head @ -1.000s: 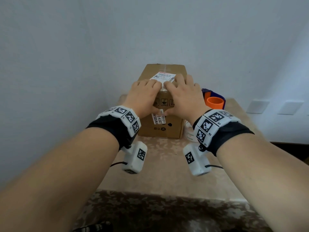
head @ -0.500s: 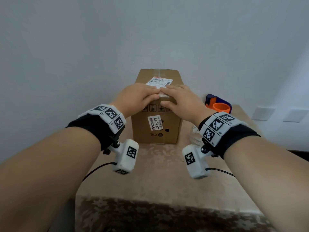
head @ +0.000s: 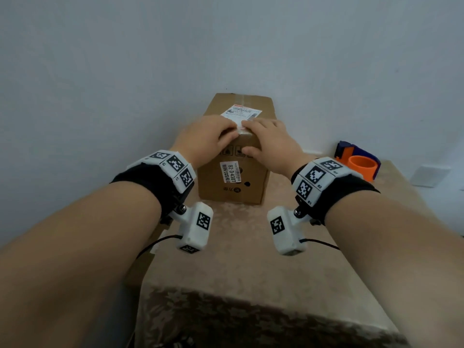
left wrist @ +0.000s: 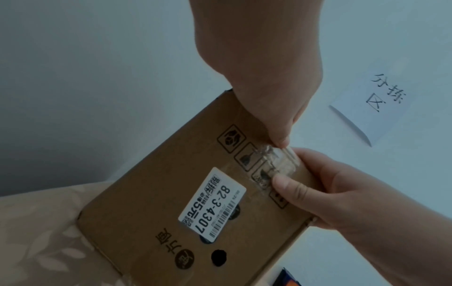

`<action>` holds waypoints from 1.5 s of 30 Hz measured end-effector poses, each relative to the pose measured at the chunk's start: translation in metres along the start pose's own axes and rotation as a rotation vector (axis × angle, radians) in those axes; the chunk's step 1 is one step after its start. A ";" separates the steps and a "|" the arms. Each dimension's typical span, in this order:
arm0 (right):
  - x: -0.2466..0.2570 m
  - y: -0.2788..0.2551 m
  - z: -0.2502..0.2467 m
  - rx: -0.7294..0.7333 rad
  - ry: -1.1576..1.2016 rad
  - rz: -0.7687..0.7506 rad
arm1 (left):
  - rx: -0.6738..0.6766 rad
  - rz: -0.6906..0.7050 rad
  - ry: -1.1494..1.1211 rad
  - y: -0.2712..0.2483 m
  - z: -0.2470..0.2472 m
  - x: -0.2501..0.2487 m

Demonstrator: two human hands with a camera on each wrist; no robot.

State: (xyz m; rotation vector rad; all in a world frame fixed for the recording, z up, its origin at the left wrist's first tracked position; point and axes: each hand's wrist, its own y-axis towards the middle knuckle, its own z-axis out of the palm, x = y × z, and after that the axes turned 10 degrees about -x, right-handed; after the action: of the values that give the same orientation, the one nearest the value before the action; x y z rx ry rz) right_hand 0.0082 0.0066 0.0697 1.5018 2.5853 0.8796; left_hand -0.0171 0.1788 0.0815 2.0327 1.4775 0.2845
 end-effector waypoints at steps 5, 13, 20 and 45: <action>-0.007 -0.009 -0.029 0.016 0.047 0.049 | -0.003 -0.018 0.055 0.002 -0.008 -0.016; -0.048 -0.068 -0.079 0.028 0.023 0.223 | -0.048 0.054 0.005 -0.001 -0.011 -0.082; -0.087 -0.142 -0.100 0.022 0.106 0.504 | 0.088 0.085 -0.105 -0.011 0.036 -0.147; -0.104 -0.171 -0.039 -0.077 0.519 0.556 | 0.300 -0.186 -0.655 -0.055 0.091 -0.169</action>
State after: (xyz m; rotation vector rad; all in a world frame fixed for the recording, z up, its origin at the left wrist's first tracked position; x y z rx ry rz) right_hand -0.0831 -0.1594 -0.0062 2.2736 2.3916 1.5851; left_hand -0.0755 0.0033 0.0062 1.9151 1.3112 -0.6567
